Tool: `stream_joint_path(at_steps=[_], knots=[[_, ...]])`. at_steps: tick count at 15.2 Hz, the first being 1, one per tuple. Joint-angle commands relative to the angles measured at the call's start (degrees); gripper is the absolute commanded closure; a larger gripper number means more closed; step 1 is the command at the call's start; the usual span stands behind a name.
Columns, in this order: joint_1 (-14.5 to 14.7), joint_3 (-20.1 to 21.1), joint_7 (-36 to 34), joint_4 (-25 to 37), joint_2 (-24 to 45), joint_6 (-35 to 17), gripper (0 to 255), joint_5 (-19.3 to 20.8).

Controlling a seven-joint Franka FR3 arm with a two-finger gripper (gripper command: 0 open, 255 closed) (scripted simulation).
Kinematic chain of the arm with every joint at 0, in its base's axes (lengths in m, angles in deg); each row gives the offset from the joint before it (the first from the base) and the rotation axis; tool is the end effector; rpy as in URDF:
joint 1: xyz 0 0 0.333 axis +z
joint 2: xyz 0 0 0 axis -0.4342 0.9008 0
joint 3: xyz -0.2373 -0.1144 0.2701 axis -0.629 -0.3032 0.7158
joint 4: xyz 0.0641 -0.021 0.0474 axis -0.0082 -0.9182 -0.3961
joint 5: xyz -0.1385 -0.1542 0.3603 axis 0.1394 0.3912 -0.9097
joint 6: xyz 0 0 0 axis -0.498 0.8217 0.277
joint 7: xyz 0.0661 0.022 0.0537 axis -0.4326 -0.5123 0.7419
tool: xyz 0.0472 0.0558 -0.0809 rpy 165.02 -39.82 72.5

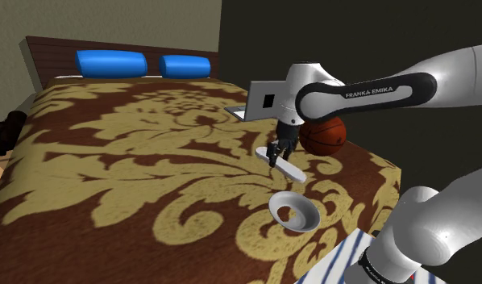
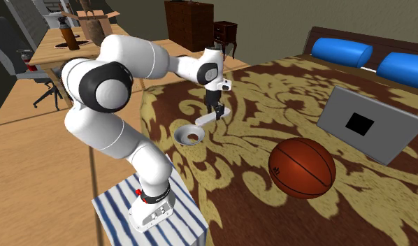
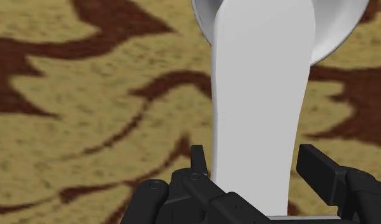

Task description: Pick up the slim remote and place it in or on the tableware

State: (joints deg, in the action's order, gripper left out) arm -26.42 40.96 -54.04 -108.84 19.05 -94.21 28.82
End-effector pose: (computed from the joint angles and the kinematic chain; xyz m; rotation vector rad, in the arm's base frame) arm 0.4050 0.0464 0.5053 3.1164 -0.2199 0.0095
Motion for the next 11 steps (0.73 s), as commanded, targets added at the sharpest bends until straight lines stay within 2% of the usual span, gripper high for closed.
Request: stream_joint_path(at_steps=[1,9,11], knots=[[0.94,0.94,-1.26,-3.41,-3.78,0.32,255,-0.87],[6.40,5.31,-7.16,-14.07,-21.22,6.96,255,-5.90],[7.19,5.97,-7.92,-15.64,-22.92,7.07,255,-6.65]])
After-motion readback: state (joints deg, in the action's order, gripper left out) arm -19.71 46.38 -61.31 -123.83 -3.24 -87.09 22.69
